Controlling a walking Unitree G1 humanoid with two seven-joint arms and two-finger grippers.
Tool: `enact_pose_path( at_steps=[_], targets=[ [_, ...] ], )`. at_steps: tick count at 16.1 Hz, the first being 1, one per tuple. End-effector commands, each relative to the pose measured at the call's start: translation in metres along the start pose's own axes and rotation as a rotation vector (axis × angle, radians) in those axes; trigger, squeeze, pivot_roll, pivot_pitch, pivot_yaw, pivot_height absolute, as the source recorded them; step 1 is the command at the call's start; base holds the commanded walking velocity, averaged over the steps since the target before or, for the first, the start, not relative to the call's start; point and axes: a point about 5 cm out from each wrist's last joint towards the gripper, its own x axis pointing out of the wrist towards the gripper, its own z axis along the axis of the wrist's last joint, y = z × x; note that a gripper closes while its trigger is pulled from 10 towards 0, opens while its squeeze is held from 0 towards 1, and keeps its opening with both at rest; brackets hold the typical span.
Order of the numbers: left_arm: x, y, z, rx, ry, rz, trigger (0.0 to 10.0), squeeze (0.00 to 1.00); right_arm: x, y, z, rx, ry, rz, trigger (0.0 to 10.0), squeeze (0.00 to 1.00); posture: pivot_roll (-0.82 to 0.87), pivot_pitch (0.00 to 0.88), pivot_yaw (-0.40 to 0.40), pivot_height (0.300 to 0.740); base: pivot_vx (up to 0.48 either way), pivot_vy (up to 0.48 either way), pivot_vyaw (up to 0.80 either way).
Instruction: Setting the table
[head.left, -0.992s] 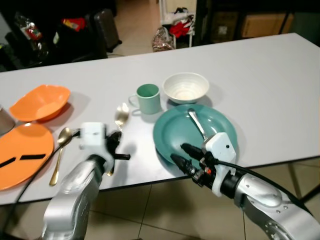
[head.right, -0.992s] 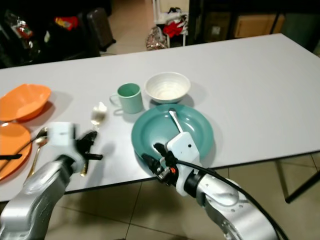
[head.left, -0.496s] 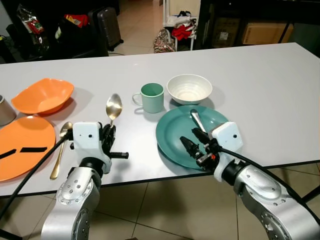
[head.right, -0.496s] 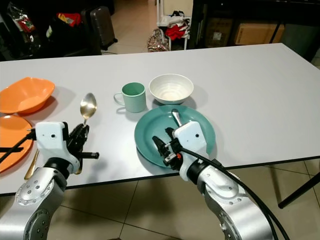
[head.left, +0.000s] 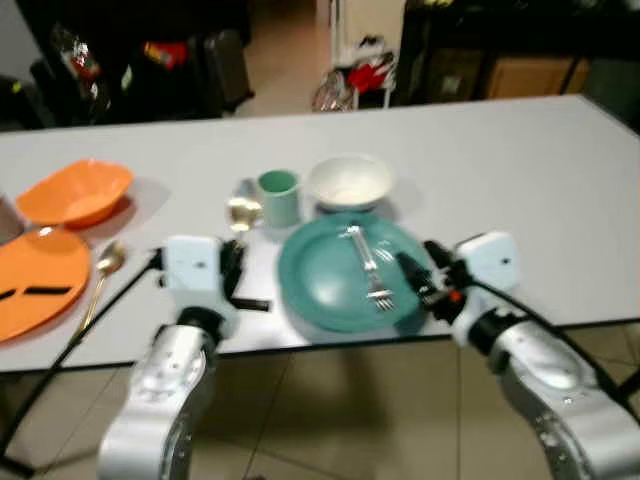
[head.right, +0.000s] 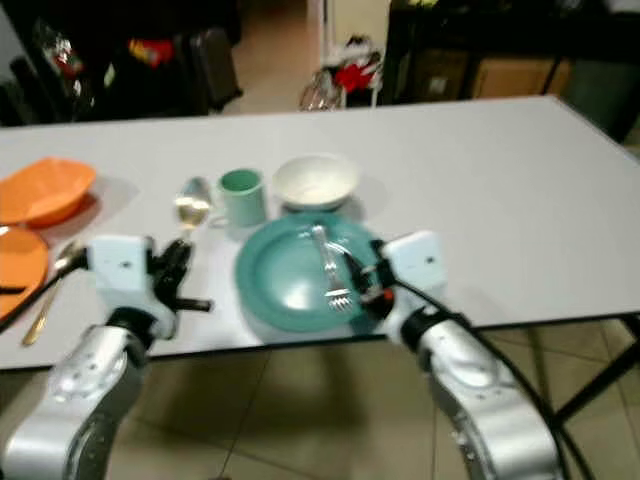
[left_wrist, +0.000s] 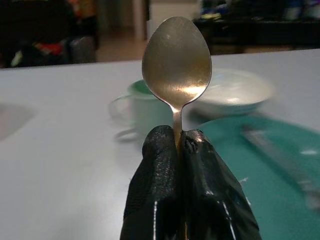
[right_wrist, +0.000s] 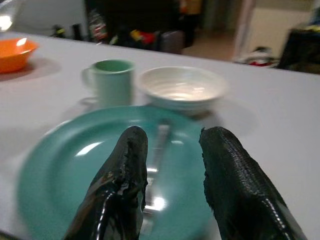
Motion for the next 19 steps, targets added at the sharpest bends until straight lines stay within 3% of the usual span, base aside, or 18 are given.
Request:
enact_pose_path(
  at_steps=[1,8,11,13,19],
  targets=[
    [0.0,0.005,0.002,0.017,-0.006,0.014,10.0,0.0,0.0,-0.001,0.001,0.009,-0.01,-0.009,10.0,0.0,-0.12,0.0,0.08,0.74,0.0,-0.48,0.54],
    [0.006,0.003,-0.001,0.019,0.002,-0.003,10.0,0.0,-0.002,-0.008,0.0,-0.01,-0.014,-0.038,10.0,0.0,-0.15,0.0,0.089,0.74,0.0,-0.468,0.37],
    [0.004,0.006,-0.008,-0.019,0.039,0.015,10.0,0.0,-0.003,-0.007,-0.005,0.043,0.011,-0.035,10.0,0.0,-0.15,0.0,0.086,0.74,0.0,0.0,0.0],
    [0.004,0.008,-0.011,0.014,0.065,0.025,10.0,0.0,-0.003,-0.005,-0.006,0.057,0.017,-0.021,10.0,0.0,-0.14,0.0,0.085,0.74,0.0,0.0,0.0],
    [0.011,0.015,-0.006,0.014,0.05,0.043,10.0,0.0,-0.002,-0.004,-0.007,0.04,0.017,-0.013,10.0,0.0,-0.14,0.0,0.084,0.74,0.139,0.0,0.0]
  ],
)
